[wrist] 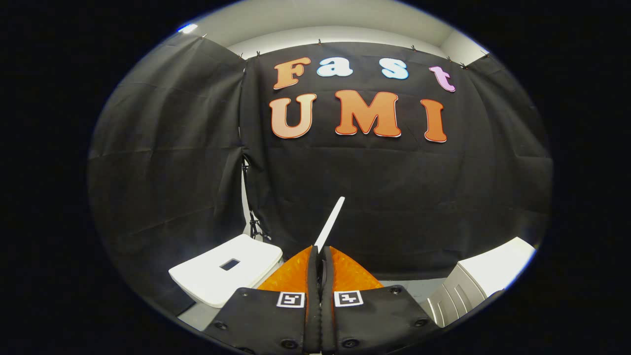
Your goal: Open the toilet lid.
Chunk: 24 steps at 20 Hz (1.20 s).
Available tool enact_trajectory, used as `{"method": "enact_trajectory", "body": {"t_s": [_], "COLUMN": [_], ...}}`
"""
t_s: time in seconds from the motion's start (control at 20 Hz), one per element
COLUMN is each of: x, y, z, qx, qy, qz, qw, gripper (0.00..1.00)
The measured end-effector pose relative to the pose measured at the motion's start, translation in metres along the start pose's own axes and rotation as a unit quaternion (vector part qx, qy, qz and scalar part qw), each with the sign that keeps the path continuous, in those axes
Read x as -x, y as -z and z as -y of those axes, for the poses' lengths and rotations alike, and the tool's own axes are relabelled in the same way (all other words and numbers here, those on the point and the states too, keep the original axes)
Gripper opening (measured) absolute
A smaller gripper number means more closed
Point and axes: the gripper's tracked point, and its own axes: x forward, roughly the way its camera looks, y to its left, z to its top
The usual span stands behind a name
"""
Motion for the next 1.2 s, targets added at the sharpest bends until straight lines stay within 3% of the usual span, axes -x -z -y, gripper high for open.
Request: {"method": "enact_trajectory", "body": {"t_s": [0.4, 0.45, 0.6, 0.75, 1.2], "x": [-0.011, -0.015, -0.020, -0.025, -0.037], "y": [-0.014, -0.016, -0.021, -0.024, -0.022], "z": [-0.054, -0.075, -0.080, -0.111, -0.171], "qx": [0.015, 0.009, 0.051, 0.046, 0.079], "qy": [-0.015, -0.042, -0.001, -0.040, -0.071], "qz": [-0.004, -0.003, 0.000, 0.007, -0.001], "qw": [1.000, 0.999, 0.999, 0.998, 0.994], "gripper": [0.08, 0.08, 0.08, 0.08, 0.08]}}
